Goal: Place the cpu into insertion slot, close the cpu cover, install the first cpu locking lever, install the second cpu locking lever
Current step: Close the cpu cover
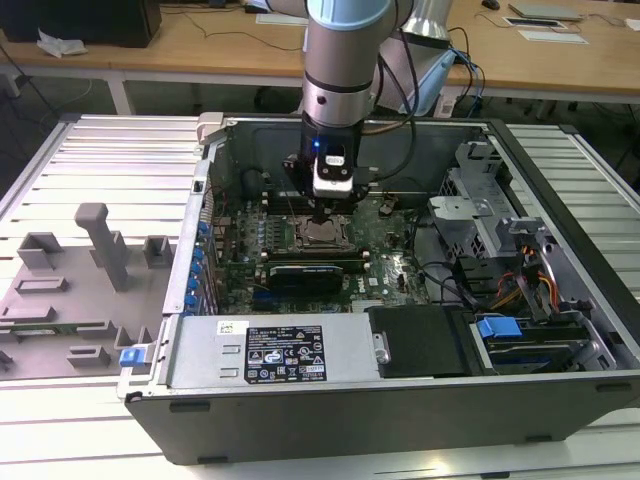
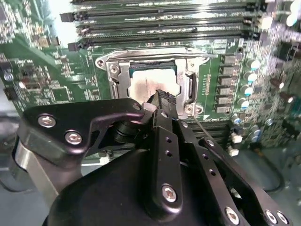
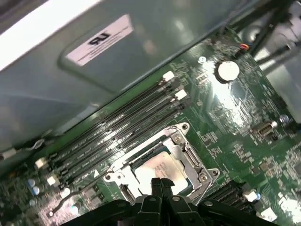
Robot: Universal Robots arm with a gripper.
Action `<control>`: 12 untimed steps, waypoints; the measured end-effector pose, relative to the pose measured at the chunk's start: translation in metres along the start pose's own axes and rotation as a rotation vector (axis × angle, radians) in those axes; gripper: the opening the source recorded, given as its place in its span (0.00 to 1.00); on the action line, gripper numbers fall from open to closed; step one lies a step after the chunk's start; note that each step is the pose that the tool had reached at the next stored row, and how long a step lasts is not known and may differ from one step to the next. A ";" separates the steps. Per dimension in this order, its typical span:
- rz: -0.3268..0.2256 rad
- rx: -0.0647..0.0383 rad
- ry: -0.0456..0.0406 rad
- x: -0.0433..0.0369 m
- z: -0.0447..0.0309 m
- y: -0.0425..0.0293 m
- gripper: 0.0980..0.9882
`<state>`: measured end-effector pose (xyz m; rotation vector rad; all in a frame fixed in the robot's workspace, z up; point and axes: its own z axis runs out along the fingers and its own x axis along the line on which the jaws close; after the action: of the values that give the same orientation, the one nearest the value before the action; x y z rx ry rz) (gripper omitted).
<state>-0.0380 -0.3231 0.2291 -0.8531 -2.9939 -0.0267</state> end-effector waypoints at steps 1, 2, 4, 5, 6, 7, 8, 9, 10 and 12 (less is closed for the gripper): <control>-0.028 0.001 0.0003 0.0000 0.0000 0.0000 0.01; -0.048 0.002 0.0004 0.0000 0.0000 0.0000 0.01; -0.083 0.003 0.0006 0.0000 0.0001 0.0000 0.01; -0.109 0.002 -0.0013 0.0000 0.0002 0.0000 0.01; -0.125 -0.005 -0.0151 0.0000 0.0004 0.0000 0.01; -0.132 -0.010 -0.0250 0.0000 0.0005 0.0000 0.01; -0.138 -0.015 -0.0338 0.0000 0.0007 0.0000 0.01; -0.145 -0.018 -0.0407 0.0000 0.0008 0.0001 0.01; -0.153 -0.019 -0.0428 0.0000 0.0010 0.0002 0.01; -0.192 -0.019 -0.0428 0.0000 0.0009 0.0001 0.01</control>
<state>-0.0380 -0.3229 0.2281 -0.5716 -3.1089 -0.0416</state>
